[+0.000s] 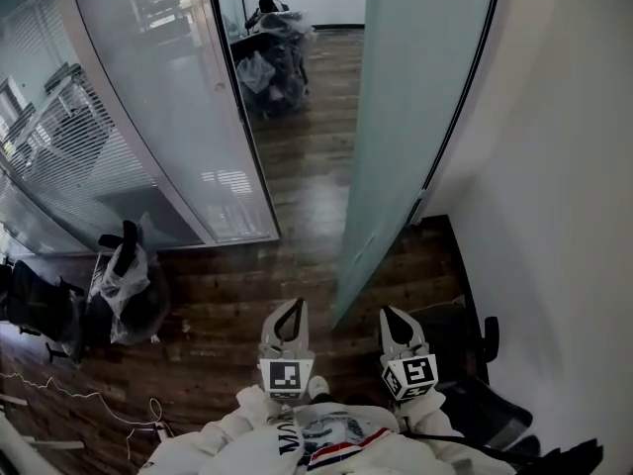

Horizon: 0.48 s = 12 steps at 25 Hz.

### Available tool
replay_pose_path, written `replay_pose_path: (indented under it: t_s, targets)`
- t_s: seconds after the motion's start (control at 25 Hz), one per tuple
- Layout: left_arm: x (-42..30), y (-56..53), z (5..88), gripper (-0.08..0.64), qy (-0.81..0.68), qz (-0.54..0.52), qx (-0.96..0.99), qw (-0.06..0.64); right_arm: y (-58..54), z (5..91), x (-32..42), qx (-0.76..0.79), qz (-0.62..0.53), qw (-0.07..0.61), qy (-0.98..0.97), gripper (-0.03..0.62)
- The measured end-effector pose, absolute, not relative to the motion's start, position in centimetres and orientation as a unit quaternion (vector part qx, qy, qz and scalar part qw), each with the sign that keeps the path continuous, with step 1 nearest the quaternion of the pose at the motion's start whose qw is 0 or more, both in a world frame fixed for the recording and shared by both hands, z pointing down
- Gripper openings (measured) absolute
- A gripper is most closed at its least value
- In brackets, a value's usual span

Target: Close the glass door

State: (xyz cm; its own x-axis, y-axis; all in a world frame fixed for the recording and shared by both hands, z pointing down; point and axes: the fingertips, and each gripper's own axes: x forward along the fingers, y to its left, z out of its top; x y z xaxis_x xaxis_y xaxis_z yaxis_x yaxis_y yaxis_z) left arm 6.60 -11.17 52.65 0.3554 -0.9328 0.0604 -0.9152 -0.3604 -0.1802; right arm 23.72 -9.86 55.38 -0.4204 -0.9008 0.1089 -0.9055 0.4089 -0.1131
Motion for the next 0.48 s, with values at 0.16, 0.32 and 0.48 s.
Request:
replay_pose_path:
  t_s: [0.16, 0.32, 0.48]
  targets:
    - [7.7, -12.0, 53.6, 0.003, 0.557, -0.080, -0.825, 0.044, -12.3, 57.0, 23.6, 0.511, 0.067, 0.051, -0.856, 0.036]
    - [8.5, -13.6, 54.9, 0.003, 0.568, -0.091, -0.817, 0.044, -15.8, 58.0, 23.9, 0.487, 0.047, 0.077, -0.869, 0.066]
    - [8.0, -16.0, 54.3, 0.003, 0.595, -0.096, -0.797, 0.041, -19.1, 57.8, 23.0, 0.452, 0.040, 0.083, -0.887, 0.090]
